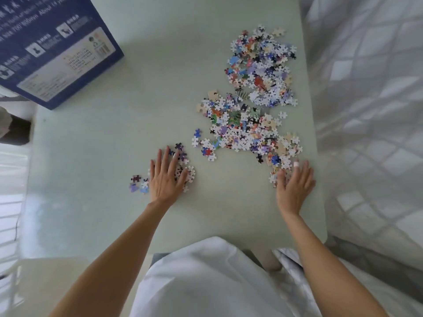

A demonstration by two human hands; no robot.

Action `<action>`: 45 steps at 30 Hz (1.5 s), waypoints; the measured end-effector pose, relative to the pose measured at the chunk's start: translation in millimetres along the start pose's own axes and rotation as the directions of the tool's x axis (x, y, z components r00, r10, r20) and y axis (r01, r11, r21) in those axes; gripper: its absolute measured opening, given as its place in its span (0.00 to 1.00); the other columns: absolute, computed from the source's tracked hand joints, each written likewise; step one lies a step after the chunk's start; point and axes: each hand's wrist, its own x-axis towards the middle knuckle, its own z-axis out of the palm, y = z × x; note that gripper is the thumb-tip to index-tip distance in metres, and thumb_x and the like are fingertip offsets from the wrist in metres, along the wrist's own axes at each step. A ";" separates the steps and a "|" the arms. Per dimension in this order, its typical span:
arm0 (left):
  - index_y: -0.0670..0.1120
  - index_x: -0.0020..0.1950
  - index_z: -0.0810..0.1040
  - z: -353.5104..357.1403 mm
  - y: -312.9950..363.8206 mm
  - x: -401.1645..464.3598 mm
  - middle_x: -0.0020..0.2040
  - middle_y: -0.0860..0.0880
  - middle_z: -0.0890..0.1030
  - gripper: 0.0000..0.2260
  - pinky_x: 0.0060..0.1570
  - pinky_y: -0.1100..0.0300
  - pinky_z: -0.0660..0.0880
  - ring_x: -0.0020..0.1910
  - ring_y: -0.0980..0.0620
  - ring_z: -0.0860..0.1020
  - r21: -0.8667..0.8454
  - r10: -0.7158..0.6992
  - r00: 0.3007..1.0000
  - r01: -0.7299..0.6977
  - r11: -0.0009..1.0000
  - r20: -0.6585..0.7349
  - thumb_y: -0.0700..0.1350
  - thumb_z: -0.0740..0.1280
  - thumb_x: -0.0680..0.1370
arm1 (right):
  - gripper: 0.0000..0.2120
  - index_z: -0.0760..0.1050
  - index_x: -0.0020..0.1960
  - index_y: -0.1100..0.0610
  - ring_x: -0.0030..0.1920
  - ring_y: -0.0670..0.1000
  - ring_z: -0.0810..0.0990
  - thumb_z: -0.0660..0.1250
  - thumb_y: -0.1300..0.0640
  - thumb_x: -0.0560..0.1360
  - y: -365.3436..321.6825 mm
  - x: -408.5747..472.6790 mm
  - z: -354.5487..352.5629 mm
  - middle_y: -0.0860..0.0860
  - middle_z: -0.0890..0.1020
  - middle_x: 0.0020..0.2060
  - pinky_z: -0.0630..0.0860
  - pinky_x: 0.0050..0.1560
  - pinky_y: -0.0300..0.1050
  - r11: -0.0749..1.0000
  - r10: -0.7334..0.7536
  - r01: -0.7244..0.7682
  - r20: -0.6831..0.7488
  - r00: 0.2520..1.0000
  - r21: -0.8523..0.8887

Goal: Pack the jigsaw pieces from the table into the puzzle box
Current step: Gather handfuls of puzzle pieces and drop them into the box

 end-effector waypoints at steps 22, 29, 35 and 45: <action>0.55 0.74 0.59 -24.0 81.5 102.5 0.75 0.52 0.58 0.24 0.72 0.51 0.51 0.75 0.50 0.54 -0.190 0.166 0.981 -0.182 0.965 -0.097 0.56 0.58 0.78 | 0.27 0.66 0.70 0.56 0.74 0.57 0.56 0.47 0.44 0.77 -41.1 123.7 5.3 0.54 0.64 0.72 0.48 0.72 0.59 0.986 -0.168 0.169 -0.057 0.984 0.013; 0.59 0.75 0.49 -22.6 94.7 162.7 0.77 0.53 0.49 0.28 0.73 0.48 0.44 0.76 0.50 0.45 -0.090 0.146 0.988 -0.140 0.986 0.053 0.63 0.53 0.78 | 0.26 0.61 0.72 0.53 0.75 0.53 0.52 0.43 0.43 0.80 -106.4 150.2 30.0 0.53 0.58 0.74 0.47 0.74 0.57 0.896 -0.441 0.429 0.120 0.889 0.116; 0.58 0.72 0.61 -34.6 73.3 155.7 0.76 0.53 0.57 0.27 0.73 0.47 0.51 0.75 0.50 0.53 0.005 0.307 0.935 -0.313 0.950 0.176 0.66 0.56 0.75 | 0.24 0.71 0.65 0.55 0.75 0.54 0.52 0.46 0.44 0.79 -155.7 120.0 54.8 0.54 0.58 0.74 0.41 0.73 0.49 0.793 -0.601 0.547 0.200 0.774 0.268; 0.50 0.56 0.79 -77.1 42.6 137.1 0.51 0.51 0.82 0.19 0.56 0.51 0.71 0.54 0.48 0.77 -0.120 0.200 0.970 -0.217 0.969 -0.136 0.58 0.55 0.77 | 0.10 0.79 0.52 0.60 0.70 0.49 0.60 0.61 0.58 0.77 -163.7 81.8 23.5 0.53 0.70 0.66 0.49 0.70 0.32 0.614 -0.761 0.523 0.268 0.591 0.591</action>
